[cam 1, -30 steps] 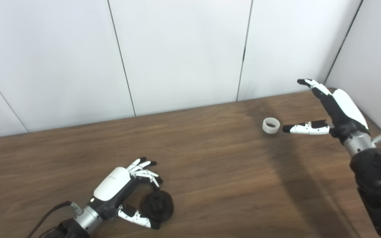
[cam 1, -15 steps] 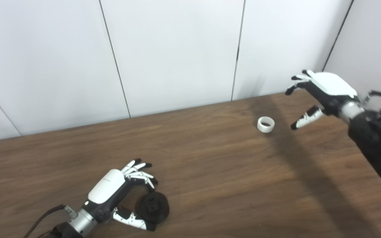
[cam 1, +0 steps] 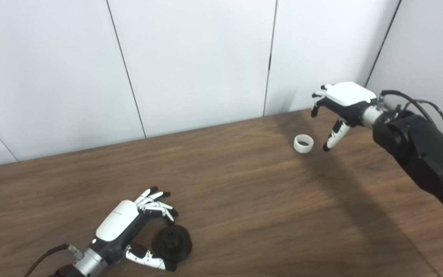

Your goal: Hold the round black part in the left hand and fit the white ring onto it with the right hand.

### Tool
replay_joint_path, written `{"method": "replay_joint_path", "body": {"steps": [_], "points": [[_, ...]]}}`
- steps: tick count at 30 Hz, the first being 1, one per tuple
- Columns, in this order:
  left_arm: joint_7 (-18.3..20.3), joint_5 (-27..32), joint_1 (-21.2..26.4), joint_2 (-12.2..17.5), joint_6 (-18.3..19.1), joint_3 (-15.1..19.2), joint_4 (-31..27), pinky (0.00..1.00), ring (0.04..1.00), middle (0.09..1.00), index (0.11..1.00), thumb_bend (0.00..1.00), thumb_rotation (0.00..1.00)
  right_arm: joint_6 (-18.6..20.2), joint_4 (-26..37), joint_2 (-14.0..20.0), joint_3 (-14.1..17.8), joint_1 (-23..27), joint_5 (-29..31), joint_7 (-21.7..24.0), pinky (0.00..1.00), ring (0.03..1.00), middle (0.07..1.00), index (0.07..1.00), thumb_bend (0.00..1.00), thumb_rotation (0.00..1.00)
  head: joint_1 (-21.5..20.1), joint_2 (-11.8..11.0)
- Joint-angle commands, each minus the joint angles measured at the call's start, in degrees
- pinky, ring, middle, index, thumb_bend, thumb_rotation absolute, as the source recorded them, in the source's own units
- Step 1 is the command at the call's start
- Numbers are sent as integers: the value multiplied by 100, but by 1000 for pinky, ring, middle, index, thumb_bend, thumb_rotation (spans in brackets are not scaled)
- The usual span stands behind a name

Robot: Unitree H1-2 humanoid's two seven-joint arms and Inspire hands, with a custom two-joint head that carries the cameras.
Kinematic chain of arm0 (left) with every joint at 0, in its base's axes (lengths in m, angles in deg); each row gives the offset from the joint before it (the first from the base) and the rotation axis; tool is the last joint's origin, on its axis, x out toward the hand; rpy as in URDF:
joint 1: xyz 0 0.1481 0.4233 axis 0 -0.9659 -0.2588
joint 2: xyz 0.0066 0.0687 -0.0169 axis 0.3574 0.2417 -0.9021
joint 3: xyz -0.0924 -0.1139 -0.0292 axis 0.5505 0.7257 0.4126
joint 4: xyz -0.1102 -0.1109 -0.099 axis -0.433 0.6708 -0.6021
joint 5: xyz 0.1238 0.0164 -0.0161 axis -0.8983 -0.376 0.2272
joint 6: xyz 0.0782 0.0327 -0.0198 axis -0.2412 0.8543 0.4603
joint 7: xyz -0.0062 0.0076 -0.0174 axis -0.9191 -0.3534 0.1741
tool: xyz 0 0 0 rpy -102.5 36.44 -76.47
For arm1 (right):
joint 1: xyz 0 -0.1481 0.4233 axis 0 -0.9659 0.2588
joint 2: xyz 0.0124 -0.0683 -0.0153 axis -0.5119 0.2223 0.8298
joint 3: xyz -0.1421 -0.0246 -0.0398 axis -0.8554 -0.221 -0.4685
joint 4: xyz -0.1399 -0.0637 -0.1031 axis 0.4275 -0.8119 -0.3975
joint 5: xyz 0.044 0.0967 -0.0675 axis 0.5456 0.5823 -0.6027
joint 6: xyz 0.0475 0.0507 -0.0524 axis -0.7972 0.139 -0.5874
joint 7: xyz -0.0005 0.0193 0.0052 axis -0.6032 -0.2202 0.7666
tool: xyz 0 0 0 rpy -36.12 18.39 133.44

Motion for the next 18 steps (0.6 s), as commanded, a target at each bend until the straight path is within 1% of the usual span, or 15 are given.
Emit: {"method": "replay_joint_path", "body": {"steps": [1,3,6,10,15,18], "points": [[-37,8,-1,188,79,-42,2,1000,914,692,482,524,56,-9,13,44,-35,329,-187,24,1000,1000,948,693,1000,279,10,-30],[-28,27,-10,192,79,-43,-3,1000,915,693,482,524,56,-40,-71,5,-111,369,-270,25,1000,1000,952,698,1000,273,10,-30],[-28,68,-28,212,79,-61,-22,1000,914,694,482,524,57,-83,-192,-45,-191,395,-386,-34,1000,1000,962,712,1000,259,-10,-95],[-49,93,-41,260,79,-97,-70,1000,916,695,482,524,56,-188,-378,-111,-181,402,-425,-247,1000,1000,951,710,1000,265,-12,-104],[-56,83,-49,293,79,-81,-102,1000,917,697,482,524,57,-265,-511,-190,-155,400,-375,-326,1000,1000,948,713,1000,291,9,-107],[-56,73,-47,296,79,-72,-103,1000,920,698,482,524,57,-267,-555,-221,-173,426,-393,-316,1000,1000,951,719,1000,285,9,-107]]}}
